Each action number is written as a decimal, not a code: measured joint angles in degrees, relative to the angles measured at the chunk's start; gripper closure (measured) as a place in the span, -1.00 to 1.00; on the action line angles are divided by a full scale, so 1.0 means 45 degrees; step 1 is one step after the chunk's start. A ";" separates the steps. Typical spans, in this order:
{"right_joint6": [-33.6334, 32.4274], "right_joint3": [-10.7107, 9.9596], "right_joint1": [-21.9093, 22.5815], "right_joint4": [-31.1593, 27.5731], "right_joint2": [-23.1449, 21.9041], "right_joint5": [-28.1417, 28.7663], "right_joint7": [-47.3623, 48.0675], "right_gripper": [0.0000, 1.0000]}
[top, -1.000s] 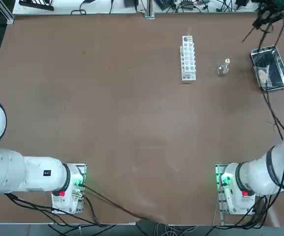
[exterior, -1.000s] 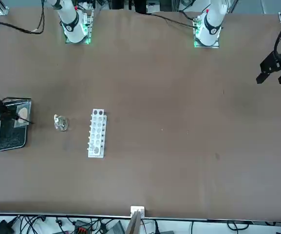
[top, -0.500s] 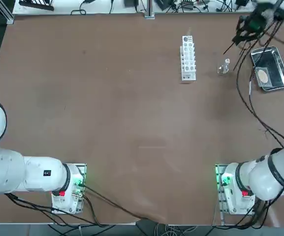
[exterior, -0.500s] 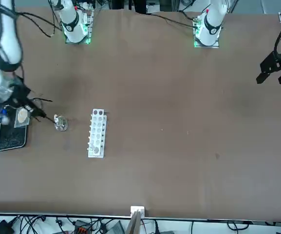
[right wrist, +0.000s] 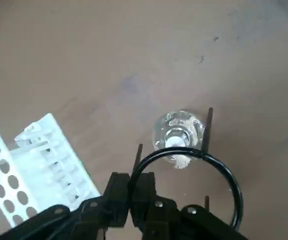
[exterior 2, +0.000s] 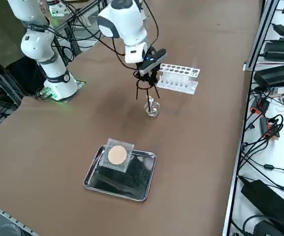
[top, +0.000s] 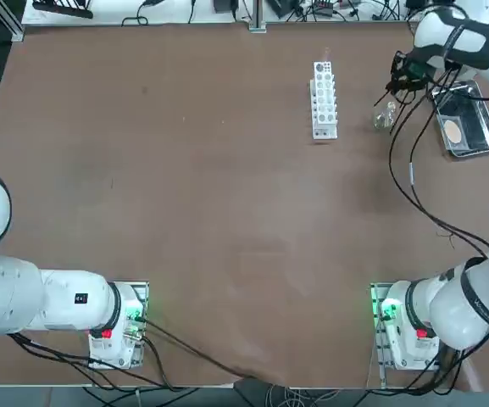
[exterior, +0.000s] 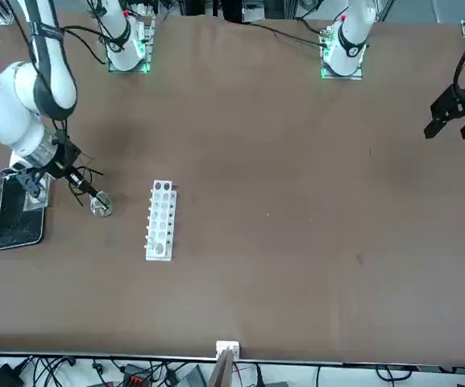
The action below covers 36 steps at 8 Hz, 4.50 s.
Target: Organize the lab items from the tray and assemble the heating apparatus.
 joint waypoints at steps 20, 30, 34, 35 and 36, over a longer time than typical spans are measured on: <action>0.1190 0.0235 0.0073 0.0423 0.2019 0.1282 -0.0012 0.75; 0.1018 0.0161 0.0010 0.0601 0.2001 0.1299 -0.0011 -0.92; -0.0863 0.0012 -0.0001 0.2103 0.1911 0.1313 0.0745 -0.92; -0.1506 -0.0218 0.0002 0.2544 0.1858 0.1129 0.0811 -0.92; -0.1942 -0.0555 -0.0014 0.2757 0.1741 0.0567 0.0678 -0.92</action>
